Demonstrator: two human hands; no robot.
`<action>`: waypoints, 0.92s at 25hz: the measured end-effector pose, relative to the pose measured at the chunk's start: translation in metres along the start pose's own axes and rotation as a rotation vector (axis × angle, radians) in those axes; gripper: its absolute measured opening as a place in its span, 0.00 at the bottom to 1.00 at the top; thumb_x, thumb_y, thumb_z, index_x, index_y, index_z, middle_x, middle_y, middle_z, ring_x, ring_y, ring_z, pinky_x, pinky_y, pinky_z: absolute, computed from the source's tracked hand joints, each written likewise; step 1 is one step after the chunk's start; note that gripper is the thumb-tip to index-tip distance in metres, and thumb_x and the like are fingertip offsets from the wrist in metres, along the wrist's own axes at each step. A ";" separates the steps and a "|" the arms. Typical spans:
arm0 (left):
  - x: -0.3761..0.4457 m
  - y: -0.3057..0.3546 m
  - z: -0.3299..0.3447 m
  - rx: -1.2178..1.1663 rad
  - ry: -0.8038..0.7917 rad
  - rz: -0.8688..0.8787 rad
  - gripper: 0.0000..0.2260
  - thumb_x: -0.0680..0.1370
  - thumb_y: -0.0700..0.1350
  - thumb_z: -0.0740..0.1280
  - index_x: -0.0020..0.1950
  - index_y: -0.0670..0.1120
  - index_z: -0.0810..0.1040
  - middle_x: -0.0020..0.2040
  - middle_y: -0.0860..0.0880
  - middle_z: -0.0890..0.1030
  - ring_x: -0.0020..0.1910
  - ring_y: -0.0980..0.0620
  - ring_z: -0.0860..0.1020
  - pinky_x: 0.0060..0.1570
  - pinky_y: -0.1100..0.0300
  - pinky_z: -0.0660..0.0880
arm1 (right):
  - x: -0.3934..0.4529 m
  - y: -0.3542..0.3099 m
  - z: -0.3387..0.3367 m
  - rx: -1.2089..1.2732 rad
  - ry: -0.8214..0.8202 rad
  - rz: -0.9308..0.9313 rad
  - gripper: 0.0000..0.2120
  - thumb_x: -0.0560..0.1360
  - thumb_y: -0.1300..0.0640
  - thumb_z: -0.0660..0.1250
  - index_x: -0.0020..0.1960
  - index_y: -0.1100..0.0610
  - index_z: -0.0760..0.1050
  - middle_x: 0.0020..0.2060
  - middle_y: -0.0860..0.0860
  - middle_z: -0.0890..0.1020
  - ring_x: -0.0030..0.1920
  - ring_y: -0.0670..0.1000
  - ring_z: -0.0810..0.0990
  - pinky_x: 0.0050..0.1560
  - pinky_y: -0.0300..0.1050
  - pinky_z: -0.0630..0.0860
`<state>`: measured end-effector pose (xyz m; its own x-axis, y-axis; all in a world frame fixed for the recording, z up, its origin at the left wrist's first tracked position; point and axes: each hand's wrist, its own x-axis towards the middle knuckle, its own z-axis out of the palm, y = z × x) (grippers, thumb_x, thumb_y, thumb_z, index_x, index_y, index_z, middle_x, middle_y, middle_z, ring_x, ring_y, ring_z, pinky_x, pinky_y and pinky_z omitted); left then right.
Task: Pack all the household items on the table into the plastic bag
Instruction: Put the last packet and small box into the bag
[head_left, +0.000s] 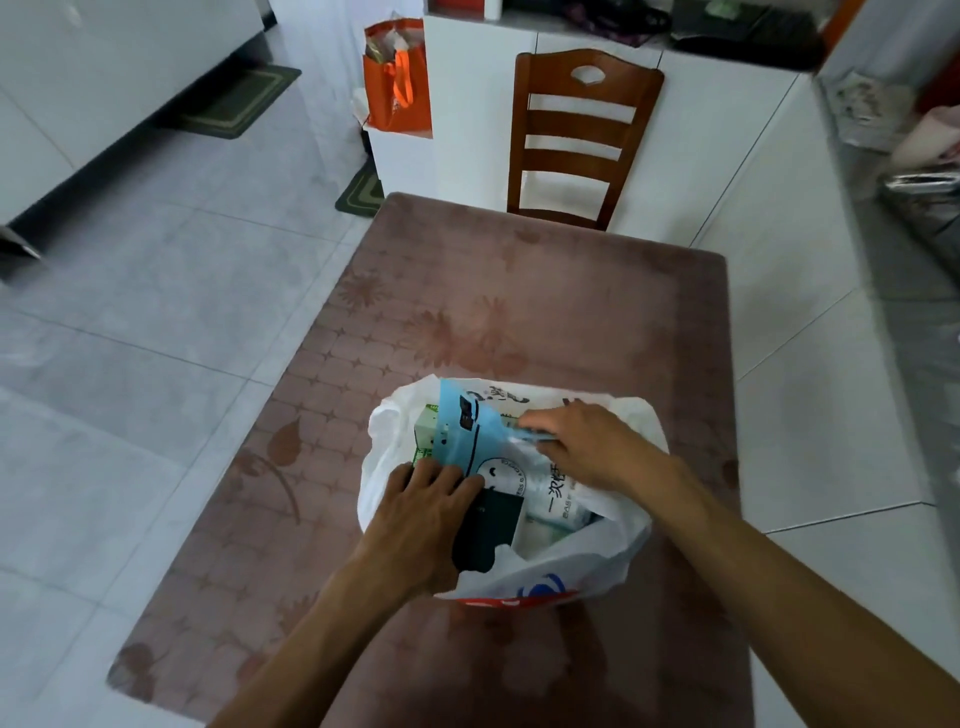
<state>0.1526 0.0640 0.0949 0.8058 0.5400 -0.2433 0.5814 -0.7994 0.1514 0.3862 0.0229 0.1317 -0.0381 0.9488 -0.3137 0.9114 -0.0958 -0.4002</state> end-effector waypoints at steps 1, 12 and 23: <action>-0.001 0.001 -0.002 0.013 -0.007 0.007 0.37 0.66 0.60 0.72 0.72 0.56 0.63 0.68 0.53 0.72 0.66 0.48 0.67 0.70 0.49 0.61 | 0.007 -0.002 0.002 0.032 -0.067 -0.005 0.13 0.78 0.61 0.63 0.59 0.49 0.77 0.49 0.49 0.83 0.44 0.52 0.78 0.47 0.50 0.76; 0.012 0.004 -0.052 -0.084 -0.067 -0.052 0.39 0.71 0.56 0.71 0.77 0.54 0.56 0.76 0.51 0.64 0.73 0.48 0.61 0.73 0.49 0.58 | 0.016 -0.004 0.009 0.040 -0.348 0.228 0.20 0.73 0.54 0.68 0.65 0.50 0.74 0.60 0.52 0.80 0.55 0.54 0.78 0.55 0.50 0.76; -0.005 -0.034 -0.069 -0.862 0.441 -0.780 0.13 0.75 0.49 0.70 0.56 0.44 0.79 0.51 0.40 0.83 0.52 0.39 0.80 0.54 0.41 0.78 | -0.086 0.046 0.015 -0.080 0.388 0.775 0.24 0.73 0.47 0.69 0.64 0.56 0.70 0.58 0.60 0.80 0.54 0.60 0.79 0.51 0.51 0.75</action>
<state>0.1365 0.1063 0.1569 0.0838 0.9687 -0.2336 0.6717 0.1182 0.7313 0.4250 -0.0678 0.1270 0.7339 0.6623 -0.1509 0.6496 -0.7493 -0.1289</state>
